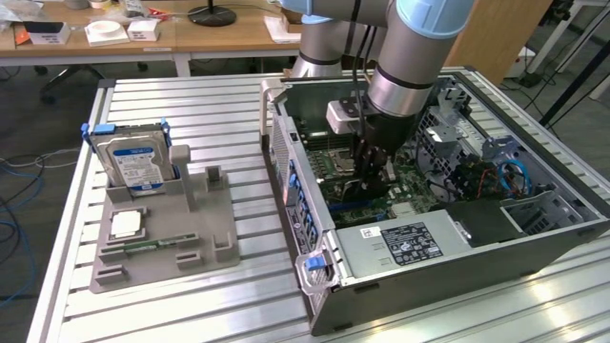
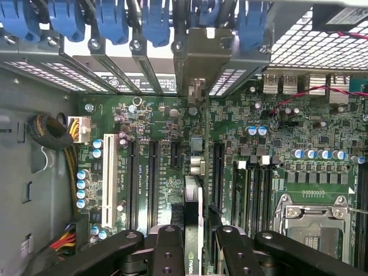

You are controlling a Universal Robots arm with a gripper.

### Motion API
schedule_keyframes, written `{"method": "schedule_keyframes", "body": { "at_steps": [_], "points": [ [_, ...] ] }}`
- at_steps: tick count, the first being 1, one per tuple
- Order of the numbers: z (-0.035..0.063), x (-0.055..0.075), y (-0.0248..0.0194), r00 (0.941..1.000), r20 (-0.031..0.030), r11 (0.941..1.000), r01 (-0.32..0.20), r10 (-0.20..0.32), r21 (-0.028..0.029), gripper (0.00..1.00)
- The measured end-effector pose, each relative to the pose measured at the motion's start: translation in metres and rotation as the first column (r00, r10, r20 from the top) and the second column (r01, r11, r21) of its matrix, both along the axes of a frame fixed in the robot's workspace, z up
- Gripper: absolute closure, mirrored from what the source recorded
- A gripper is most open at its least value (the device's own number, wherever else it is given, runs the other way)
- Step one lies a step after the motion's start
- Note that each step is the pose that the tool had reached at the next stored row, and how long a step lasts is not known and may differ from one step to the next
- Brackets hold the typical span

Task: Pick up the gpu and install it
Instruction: 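Insert the gpu into the slot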

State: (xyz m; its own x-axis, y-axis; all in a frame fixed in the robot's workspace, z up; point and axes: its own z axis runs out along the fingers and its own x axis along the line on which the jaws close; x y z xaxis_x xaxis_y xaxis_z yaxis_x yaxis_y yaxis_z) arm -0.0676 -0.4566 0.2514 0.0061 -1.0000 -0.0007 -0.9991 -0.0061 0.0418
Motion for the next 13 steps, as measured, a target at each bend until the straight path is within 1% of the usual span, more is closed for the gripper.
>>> {"method": "schedule_keyframes", "body": {
  "at_steps": [5,13],
  "points": [
    [-0.0001,0.0000,-0.0016,1.0000,-0.0001,1.0000,0.001,-0.001,-0.0006,0.74],
    [-0.0029,-0.0001,-0.0023,1.0000,-0.0007,1.0000,0.003,-0.003,-0.0025,0.74]
  ]
}}
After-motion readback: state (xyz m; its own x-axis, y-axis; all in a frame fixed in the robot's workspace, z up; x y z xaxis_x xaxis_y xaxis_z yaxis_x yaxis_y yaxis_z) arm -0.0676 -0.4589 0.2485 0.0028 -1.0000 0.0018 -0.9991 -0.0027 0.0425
